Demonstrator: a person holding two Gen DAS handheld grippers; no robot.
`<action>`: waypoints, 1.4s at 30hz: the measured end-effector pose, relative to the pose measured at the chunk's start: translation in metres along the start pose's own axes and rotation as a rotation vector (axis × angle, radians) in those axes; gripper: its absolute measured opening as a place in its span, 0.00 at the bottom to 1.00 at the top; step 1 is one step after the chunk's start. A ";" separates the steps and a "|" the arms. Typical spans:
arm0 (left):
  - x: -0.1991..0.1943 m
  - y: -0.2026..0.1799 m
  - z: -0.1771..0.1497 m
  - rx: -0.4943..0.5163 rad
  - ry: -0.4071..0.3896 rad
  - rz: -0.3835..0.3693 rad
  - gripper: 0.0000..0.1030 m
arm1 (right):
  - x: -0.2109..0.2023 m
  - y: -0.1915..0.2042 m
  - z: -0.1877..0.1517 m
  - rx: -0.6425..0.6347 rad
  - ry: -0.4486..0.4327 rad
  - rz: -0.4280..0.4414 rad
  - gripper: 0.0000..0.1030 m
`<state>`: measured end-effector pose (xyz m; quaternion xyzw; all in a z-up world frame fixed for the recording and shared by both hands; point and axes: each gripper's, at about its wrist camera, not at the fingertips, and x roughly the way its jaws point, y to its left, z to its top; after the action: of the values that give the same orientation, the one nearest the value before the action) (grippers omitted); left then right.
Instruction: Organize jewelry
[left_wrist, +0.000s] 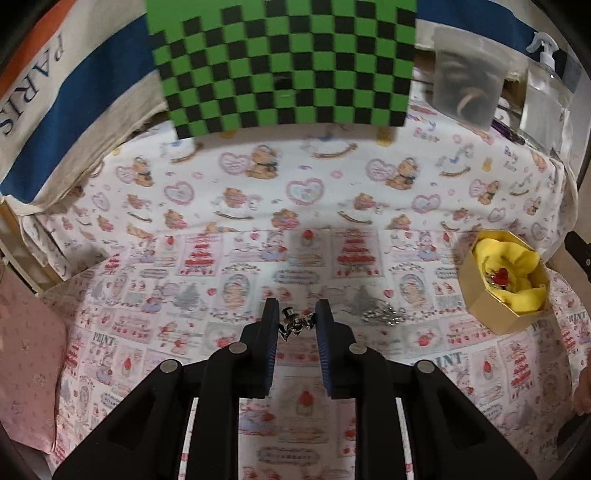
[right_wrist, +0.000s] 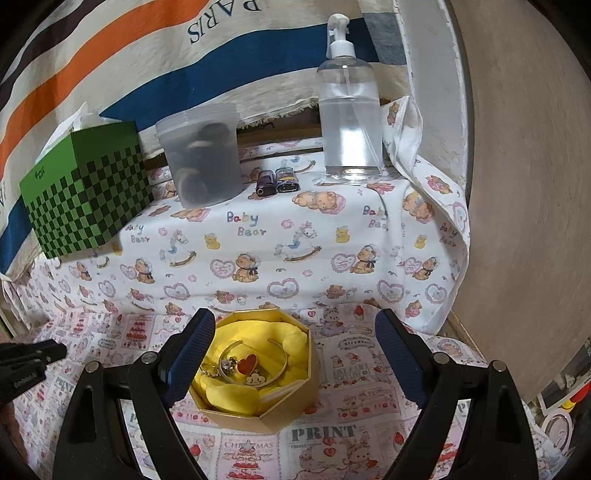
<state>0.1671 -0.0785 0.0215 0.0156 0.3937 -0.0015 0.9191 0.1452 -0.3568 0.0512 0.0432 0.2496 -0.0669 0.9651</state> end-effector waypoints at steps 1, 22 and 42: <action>0.001 0.004 0.000 -0.005 0.004 -0.011 0.18 | 0.000 0.000 0.000 -0.004 -0.002 0.001 0.87; -0.023 0.057 -0.004 -0.150 -0.137 0.000 0.18 | -0.024 0.050 0.000 -0.112 -0.008 0.120 0.87; -0.018 0.108 -0.001 -0.250 -0.139 0.095 0.19 | 0.066 0.190 -0.027 -0.287 0.442 0.278 0.79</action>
<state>0.1554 0.0292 0.0367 -0.0806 0.3250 0.0899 0.9380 0.2175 -0.1732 0.0048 -0.0463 0.4522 0.1130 0.8835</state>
